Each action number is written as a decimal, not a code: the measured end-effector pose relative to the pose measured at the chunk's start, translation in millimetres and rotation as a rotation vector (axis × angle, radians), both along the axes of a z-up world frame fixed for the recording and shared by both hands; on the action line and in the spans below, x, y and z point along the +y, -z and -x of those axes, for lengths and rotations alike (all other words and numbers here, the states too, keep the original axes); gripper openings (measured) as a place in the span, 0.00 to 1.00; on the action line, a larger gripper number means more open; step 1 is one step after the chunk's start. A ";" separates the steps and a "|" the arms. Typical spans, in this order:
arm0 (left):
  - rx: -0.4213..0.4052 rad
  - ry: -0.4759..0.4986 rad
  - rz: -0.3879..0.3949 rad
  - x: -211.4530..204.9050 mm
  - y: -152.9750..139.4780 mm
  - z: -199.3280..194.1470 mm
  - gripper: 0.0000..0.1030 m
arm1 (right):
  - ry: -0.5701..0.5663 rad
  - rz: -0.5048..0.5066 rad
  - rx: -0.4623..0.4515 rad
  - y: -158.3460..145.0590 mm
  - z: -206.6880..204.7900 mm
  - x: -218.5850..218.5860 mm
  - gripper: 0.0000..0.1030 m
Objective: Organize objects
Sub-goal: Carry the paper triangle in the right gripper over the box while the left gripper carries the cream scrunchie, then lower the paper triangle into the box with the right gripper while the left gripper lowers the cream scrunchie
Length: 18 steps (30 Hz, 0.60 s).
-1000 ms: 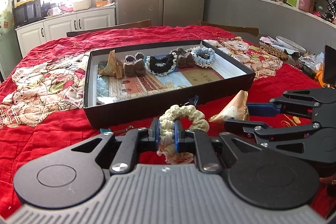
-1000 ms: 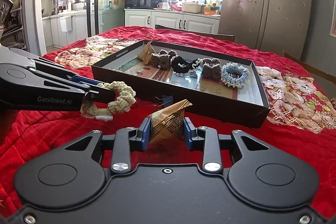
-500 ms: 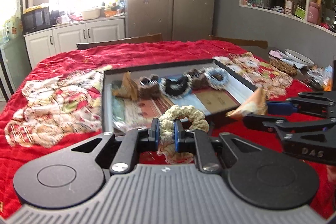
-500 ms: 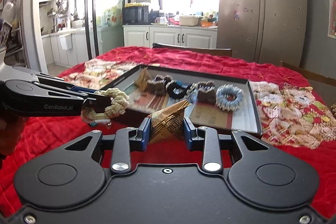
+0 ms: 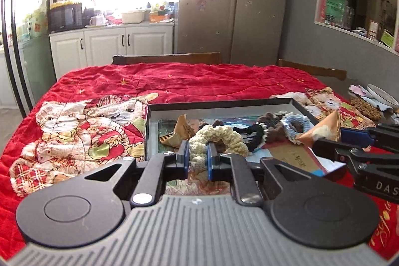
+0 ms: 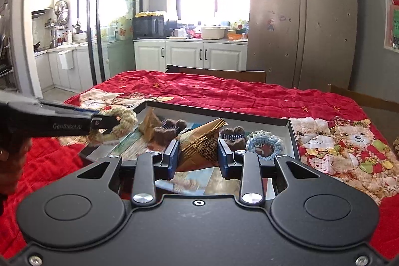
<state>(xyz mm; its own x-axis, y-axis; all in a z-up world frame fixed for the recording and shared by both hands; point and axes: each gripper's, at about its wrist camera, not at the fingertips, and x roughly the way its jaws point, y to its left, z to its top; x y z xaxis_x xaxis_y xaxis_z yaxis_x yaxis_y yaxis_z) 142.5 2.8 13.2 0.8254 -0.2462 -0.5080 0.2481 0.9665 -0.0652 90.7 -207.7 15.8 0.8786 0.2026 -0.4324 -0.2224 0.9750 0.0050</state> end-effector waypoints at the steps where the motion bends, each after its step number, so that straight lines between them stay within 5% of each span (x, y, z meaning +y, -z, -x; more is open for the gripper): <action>1: 0.006 -0.005 0.002 -0.6 2.5 -4.0 0.16 | 0.010 -0.009 0.007 1.9 -8.5 -1.2 0.30; 18: 0.069 -0.069 0.023 2.7 36.6 -43.3 0.16 | 0.067 -0.053 0.071 44.2 -69.9 -7.4 0.30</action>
<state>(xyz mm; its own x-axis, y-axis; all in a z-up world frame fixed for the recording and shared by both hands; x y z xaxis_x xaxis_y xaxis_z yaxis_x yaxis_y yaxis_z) 185.8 5.5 -23.3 0.8040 -0.2025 -0.5591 0.1754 0.9791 -0.1025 160.6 -215.1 -28.4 0.8583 0.1685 -0.4847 -0.1538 0.9856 0.0702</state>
